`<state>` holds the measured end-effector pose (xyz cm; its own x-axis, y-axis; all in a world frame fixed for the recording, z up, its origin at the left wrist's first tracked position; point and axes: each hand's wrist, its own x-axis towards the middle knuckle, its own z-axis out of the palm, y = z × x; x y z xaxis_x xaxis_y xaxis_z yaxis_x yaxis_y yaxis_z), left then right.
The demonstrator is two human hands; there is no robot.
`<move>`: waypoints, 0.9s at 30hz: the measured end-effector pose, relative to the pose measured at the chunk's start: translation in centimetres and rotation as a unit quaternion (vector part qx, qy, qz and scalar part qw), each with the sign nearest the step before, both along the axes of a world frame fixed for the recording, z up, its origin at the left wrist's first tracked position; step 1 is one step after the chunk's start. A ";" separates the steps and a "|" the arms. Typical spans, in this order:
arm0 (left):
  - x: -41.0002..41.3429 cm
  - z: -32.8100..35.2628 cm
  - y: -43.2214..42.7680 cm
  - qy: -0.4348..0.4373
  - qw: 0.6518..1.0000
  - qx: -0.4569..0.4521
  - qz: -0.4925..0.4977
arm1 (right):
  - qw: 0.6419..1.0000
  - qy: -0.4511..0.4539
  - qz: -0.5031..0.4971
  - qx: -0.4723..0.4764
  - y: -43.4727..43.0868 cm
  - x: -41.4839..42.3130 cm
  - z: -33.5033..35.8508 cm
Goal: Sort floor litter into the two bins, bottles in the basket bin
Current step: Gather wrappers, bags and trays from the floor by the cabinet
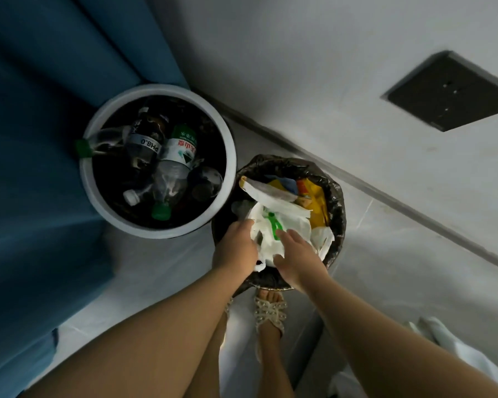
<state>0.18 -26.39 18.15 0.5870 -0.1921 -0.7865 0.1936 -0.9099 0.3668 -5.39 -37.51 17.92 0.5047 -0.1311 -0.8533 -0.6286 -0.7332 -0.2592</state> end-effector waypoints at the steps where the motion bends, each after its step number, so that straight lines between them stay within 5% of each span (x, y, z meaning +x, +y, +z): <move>1: -0.1 -0.5 0.0 0.002 1.000 0.001 -0.009 | 1.000 0.011 0.006 0.006 -0.1 -0.1 -0.8; 11: -0.2 -2.5 1.1 -0.013 1.000 -0.004 -0.002 | 1.000 0.017 -0.023 -0.006 0.4 -0.4 -3.0; 27: -6.1 13.2 6.1 -0.065 0.997 0.033 0.015 | 0.996 -0.082 0.022 0.027 2.5 -1.7 15.1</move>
<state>-5.91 -20.29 31.31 0.6896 -0.1239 -0.7135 0.1749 -0.9276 0.3301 -7.12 -35.02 33.03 0.6425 -0.0624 -0.7637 -0.5418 -0.7418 -0.3952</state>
